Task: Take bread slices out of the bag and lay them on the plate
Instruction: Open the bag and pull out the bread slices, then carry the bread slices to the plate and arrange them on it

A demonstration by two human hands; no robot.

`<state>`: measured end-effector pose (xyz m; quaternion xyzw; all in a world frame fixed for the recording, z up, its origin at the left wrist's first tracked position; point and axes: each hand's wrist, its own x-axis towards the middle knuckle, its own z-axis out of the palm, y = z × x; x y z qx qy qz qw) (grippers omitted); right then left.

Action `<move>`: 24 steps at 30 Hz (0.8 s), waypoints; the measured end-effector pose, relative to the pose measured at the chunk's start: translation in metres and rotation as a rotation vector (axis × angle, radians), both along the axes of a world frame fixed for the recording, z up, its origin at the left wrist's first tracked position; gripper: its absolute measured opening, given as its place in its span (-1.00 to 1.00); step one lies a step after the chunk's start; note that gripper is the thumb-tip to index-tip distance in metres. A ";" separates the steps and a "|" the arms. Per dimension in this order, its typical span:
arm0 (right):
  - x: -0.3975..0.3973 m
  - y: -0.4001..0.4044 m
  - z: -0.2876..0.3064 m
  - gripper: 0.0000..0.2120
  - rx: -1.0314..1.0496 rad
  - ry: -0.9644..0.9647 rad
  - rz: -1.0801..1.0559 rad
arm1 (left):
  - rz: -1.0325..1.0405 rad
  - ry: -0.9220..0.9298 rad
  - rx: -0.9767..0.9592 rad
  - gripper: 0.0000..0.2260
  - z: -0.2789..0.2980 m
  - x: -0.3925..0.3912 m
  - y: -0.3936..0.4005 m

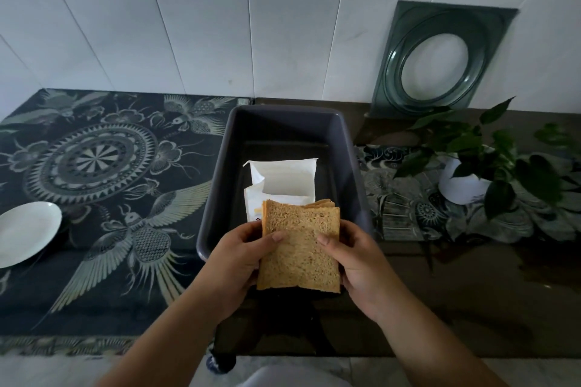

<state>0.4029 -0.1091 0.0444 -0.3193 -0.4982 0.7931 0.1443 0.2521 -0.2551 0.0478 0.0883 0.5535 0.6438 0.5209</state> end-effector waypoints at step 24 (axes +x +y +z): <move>-0.028 -0.079 -0.024 -0.56 0.211 -0.036 0.785 | 0.849 -0.013 -0.053 -0.66 -0.027 0.122 -0.147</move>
